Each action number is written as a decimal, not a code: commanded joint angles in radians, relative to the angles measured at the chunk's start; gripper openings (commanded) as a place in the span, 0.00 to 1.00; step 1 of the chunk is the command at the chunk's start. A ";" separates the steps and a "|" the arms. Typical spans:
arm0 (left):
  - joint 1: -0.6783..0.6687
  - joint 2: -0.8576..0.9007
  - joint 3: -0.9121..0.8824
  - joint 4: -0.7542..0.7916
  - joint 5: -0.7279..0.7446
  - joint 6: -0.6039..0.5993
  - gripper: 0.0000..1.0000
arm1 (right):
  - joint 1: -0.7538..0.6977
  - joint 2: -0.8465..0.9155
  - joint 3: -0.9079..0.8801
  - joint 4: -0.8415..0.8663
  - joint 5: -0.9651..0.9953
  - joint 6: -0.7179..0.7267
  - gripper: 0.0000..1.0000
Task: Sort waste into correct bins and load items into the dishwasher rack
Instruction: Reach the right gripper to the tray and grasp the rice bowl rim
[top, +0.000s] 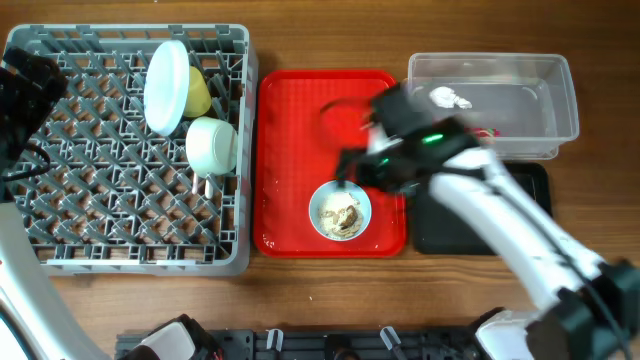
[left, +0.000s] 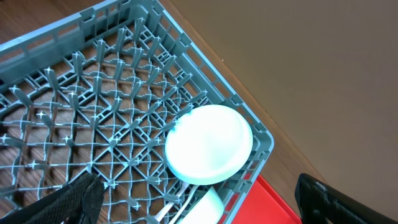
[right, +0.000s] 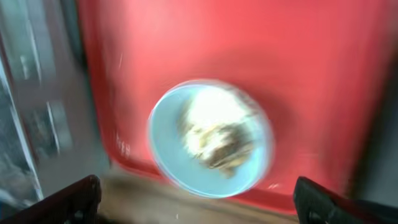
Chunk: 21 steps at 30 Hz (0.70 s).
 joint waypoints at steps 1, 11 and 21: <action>0.005 0.006 -0.003 0.002 0.011 -0.014 1.00 | 0.200 0.121 -0.007 0.031 0.073 0.003 1.00; 0.005 0.006 -0.003 0.002 0.011 -0.013 1.00 | 0.370 0.183 -0.007 0.090 0.356 0.002 1.00; 0.005 0.006 -0.003 0.002 0.011 -0.014 0.99 | 0.371 0.183 -0.013 0.172 0.312 -0.097 0.19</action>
